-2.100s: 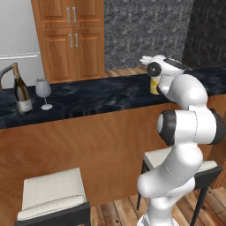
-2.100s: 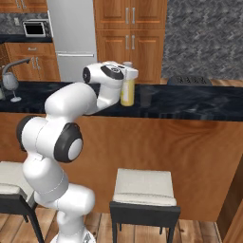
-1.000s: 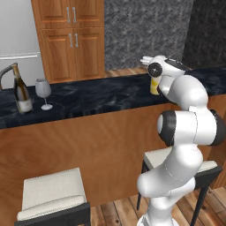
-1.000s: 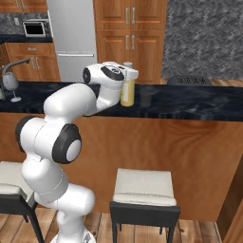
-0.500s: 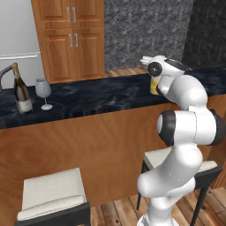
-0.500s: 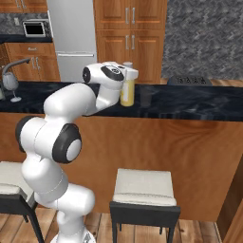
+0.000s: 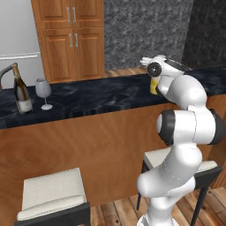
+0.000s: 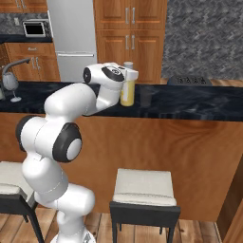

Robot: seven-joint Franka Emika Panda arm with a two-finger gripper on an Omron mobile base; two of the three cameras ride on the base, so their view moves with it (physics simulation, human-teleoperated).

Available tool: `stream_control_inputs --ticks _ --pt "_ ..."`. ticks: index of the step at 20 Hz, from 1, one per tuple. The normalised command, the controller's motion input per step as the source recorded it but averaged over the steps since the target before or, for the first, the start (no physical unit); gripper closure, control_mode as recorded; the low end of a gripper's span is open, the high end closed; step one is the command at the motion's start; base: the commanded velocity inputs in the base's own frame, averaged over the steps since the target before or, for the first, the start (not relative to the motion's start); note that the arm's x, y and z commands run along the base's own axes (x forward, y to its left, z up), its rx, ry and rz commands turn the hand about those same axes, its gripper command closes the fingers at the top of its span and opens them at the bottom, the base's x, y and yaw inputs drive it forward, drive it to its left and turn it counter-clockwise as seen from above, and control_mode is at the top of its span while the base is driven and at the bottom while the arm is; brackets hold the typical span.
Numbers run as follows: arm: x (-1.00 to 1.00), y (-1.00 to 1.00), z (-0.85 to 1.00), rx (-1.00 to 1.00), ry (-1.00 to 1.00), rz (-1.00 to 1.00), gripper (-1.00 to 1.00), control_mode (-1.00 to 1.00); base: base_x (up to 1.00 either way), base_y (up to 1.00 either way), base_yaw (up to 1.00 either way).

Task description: There is a wine glass and glass cup on the dining counter. Place the wine bottle next to the wine glass and the juice bottle next to the glass cup.

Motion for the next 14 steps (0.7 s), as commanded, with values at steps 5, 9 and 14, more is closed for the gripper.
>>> stream_control_inputs --ticks 5,9,14 --pt "0.05 0.02 -0.05 0.00 0.00 0.00 -1.00 -1.00 0.00 0.00 0.00" --pt "0.02 0.09 -0.02 0.00 0.00 0.00 -1.00 -1.00 0.00 0.00 0.00" --pt "0.00 0.14 0.00 0.00 0.00 -0.01 -1.00 -1.00 0.00 0.00 0.00"
